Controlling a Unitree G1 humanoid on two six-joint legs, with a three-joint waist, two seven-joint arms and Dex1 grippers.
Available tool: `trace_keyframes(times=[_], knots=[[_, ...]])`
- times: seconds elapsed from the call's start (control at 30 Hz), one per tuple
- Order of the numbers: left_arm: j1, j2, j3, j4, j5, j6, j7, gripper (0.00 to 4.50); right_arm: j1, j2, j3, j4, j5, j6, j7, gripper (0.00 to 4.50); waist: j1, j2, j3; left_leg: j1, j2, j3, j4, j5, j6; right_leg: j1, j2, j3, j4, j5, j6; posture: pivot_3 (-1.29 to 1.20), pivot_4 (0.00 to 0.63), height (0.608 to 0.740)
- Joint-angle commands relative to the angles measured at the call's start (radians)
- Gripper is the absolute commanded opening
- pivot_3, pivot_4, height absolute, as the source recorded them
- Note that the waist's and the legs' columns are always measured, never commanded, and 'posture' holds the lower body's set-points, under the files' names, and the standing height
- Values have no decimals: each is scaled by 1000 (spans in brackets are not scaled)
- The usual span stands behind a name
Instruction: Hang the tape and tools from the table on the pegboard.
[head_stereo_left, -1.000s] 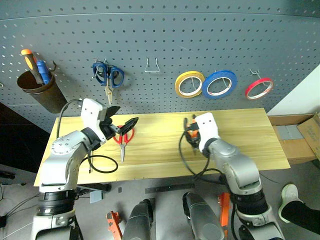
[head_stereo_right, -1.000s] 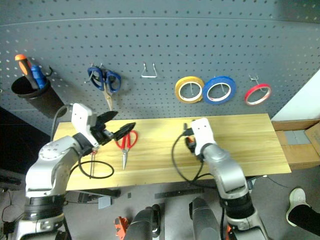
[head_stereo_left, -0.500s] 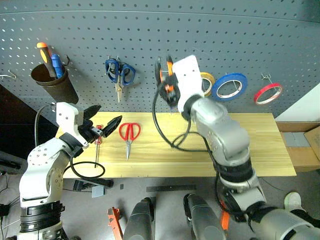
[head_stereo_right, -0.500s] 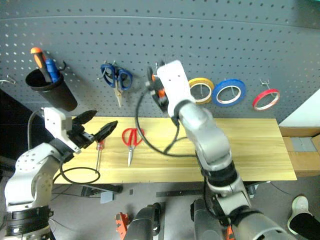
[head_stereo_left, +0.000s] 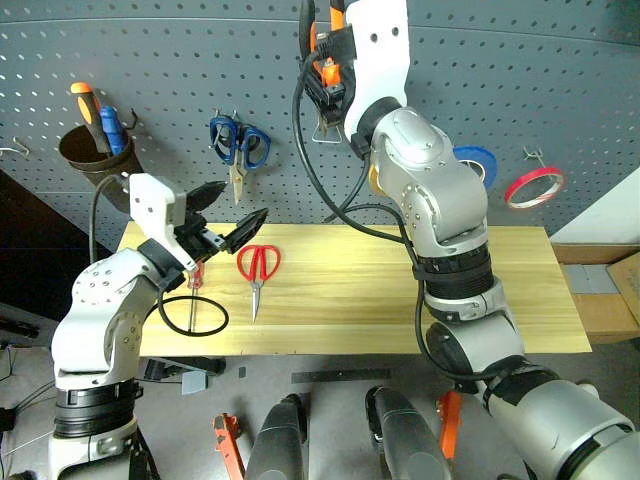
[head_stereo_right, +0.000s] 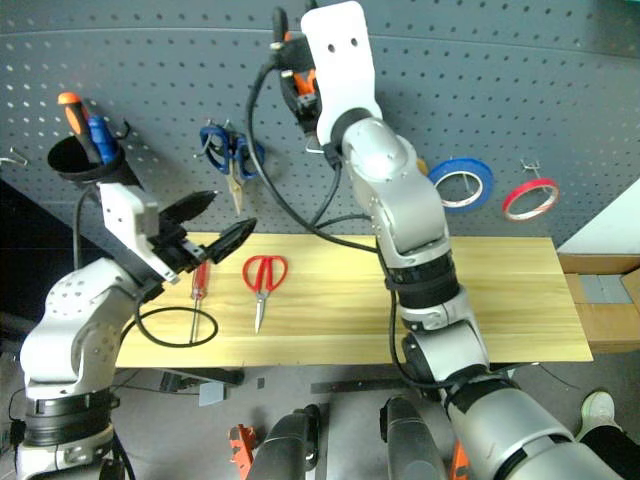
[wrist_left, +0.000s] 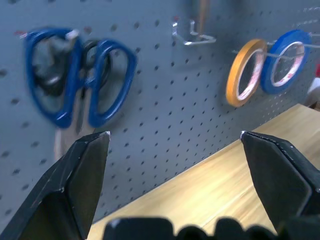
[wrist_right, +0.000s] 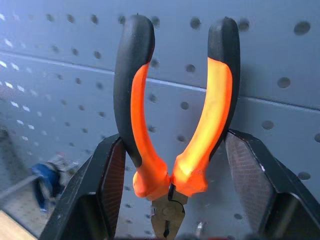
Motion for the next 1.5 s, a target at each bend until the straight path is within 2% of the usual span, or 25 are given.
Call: trace_keyframes(times=[0.03,0.43,0.6,0.63,0.8,0.9,1.03,1.13,1.3,1.5], knots=[[-29,1,-17,-5,1,-31,-10,4500,-9,-14,35,8,-42,-99,2,2565,0,0,0,0,0,0,0,0,0,0,0,0,0,0,0,-43,203,740],[-46,-6,-49,41,33,-73,-19,4500,104,-34,140,23,-120,-137,52,2564,-1,0,0,0,0,1,0,0,0,-1,0,0,1,0,0,-54,201,740],[-50,-9,-66,55,48,-75,-12,4500,132,-39,151,36,-145,-96,52,4257,-2,-2,-4,0,0,0,0,0,0,-1,0,0,1,0,0,-59,201,740],[-50,-10,-68,57,51,-74,-10,4500,136,-41,152,35,-148,-85,57,4423,-2,-2,-4,0,0,0,1,0,0,-1,0,0,1,0,0,-61,201,740],[-43,-13,-85,68,74,-61,11,4500,164,-61,175,2,-162,-5,95,4423,-2,-2,-4,0,1,0,1,0,0,-1,0,0,1,1,-2,-66,203,740],[-16,-6,-117,66,115,-3,58,4500,222,-75,190,-87,-130,107,157,4423,-2,-2,-5,0,0,0,1,0,0,-1,0,0,1,1,-2,-68,208,740],[40,0,-168,64,190,154,161,4500,332,-103,225,-275,-32,291,293,4423,-4,-2,-6,0,0,0,1,0,0,-1,0,0,0,1,-1,-70,221,740],[65,-30,-170,69,213,263,244,4500,406,-134,259,-404,30,403,358,4423,-4,-2,-6,0,1,-1,1,0,0,-1,1,0,1,1,-1,-72,231,740],[26,-86,-199,171,258,426,346,4500,453,-124,273,-491,76,503,350,4423,-3,-2,-6,0,1,-4,5,0,0,0,2,-1,4,1,-1,-78,238,740],[-70,-138,-233,351,307,495,403,4500,443,-105,290,-511,101,545,336,4423,-3,-3,-6,0,0,-4,10,0,0,1,2,-1,8,1,-1,-98,248,740]])
